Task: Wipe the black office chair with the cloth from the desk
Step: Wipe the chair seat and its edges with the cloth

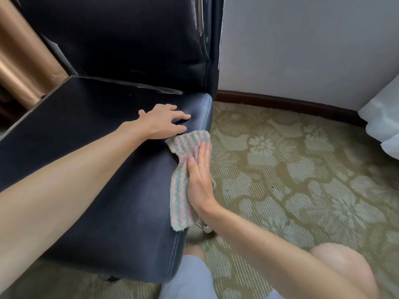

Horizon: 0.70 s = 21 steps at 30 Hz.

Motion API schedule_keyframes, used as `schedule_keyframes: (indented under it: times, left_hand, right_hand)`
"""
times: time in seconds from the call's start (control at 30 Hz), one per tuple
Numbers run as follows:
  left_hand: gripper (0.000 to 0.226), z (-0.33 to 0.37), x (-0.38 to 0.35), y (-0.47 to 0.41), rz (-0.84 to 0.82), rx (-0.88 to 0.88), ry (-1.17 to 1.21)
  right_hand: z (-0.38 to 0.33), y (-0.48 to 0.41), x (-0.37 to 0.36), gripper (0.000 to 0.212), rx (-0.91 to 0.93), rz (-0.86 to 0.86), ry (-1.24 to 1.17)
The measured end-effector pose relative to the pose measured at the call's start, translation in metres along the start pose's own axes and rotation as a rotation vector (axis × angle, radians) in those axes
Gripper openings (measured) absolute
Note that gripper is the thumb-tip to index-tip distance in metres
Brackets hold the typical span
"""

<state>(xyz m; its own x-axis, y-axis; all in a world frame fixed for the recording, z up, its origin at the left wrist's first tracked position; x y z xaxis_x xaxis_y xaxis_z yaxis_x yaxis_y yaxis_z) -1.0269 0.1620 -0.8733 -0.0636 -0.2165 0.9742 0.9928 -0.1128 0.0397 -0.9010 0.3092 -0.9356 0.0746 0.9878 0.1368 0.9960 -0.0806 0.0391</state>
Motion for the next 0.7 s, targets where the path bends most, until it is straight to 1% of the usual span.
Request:
schedule_keyframes:
  times: [0.2, 0.33, 0.47, 0.53, 0.63, 0.7]
  left_hand:
    - [0.043, -0.002, -0.001, -0.007, -0.019, 0.011, -0.048]
    - [0.042, 0.000, -0.003, -0.007, -0.009, -0.009, -0.092]
    - [0.048, -0.001, -0.004, -0.002, -0.010, -0.008, -0.037]
    - [0.046, -0.002, -0.005, 0.000, -0.007, -0.028, -0.035]
    - [0.041, -0.004, -0.008, 0.003, 0.001, -0.041, -0.049]
    - [0.043, -0.005, -0.011, 0.003, 0.000, -0.037, -0.055]
  right_hand:
    - [-0.014, -0.078, 0.007, 0.054, -0.067, 0.001, 0.008]
    - [-0.013, -0.074, 0.008, 0.054, -0.036, -0.002, -0.005]
    - [0.002, -0.031, 0.007, 0.055, 0.065, -0.046, 0.057]
    - [0.006, -0.025, 0.006, 0.054, 0.113, -0.047, 0.075]
    - [0.002, -0.050, 0.005, 0.051, 0.166, -0.033, 0.132]
    - [0.000, -0.075, 0.007, 0.049, 0.188, -0.029, 0.199]
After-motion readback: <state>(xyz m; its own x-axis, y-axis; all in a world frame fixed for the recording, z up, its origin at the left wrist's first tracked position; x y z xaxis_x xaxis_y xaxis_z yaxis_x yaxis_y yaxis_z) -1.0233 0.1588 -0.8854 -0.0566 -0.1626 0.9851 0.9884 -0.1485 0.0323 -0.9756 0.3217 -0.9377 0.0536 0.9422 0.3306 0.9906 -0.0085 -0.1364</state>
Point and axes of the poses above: each hand's wrist, its own y-axis away from the middle knuckle, its own x-axis out of the back of the hand, z = x × y, the point moved 1 cm from there along -y, towards the middle knuckle, and after that the axes turned 11 degrees about z, right-handed, at the moved point
